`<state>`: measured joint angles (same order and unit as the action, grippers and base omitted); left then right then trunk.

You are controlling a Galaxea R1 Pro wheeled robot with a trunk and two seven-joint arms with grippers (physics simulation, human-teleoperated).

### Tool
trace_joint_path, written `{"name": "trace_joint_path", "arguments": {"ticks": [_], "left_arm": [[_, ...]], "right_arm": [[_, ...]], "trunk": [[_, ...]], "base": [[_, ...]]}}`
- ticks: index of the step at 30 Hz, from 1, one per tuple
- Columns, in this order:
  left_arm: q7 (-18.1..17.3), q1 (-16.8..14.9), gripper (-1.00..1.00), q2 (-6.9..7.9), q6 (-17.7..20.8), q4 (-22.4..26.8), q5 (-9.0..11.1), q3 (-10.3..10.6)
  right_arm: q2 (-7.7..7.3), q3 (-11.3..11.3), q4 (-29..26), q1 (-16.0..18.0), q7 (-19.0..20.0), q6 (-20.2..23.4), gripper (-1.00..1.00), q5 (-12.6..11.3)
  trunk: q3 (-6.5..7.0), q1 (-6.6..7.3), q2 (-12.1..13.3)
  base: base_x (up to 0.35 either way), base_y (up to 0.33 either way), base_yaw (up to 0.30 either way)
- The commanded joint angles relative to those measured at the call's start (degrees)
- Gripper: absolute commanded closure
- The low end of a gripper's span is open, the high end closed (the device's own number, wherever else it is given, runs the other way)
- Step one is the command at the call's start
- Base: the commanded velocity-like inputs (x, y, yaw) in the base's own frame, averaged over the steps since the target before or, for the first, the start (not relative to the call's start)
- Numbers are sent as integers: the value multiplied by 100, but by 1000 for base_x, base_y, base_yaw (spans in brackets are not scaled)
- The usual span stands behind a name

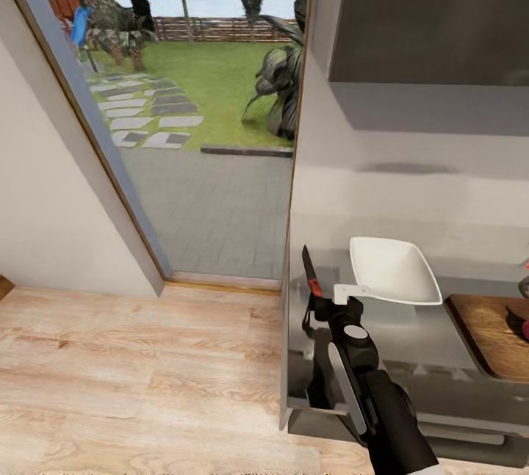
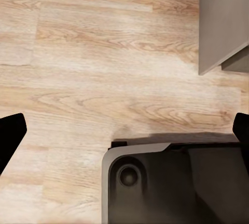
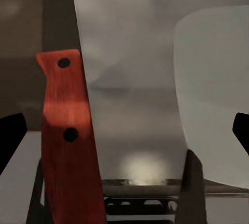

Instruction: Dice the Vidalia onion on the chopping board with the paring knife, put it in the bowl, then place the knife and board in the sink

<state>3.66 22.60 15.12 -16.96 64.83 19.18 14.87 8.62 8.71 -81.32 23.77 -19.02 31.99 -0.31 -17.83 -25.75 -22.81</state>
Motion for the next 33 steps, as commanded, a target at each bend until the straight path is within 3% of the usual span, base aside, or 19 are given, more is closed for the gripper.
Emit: {"name": "trace_joint_path", "arguments": {"ticks": [1, 10, 33], "left_arm": [[38, -1, -100, 8, -18, 5, 33, 25], [38, -1, -100, 8, -18, -10, 33, 25], [38, -1, -100, 8, -18, -23, 33, 25]], "right_arm": [[0, 8, -6, 4, -30, 36, -100, -4], [0, 8, -6, 4, -31, 36, -100, -4], [0, 4, 75, 4, -33, 52, -100, -4]], "trunk": [[-19, -3, -11], [-101, -3, -11], [-309, -3, -11]], "base": [[1, -1, 0], [-43, 115, 0], [-1, 4, 0]]}}
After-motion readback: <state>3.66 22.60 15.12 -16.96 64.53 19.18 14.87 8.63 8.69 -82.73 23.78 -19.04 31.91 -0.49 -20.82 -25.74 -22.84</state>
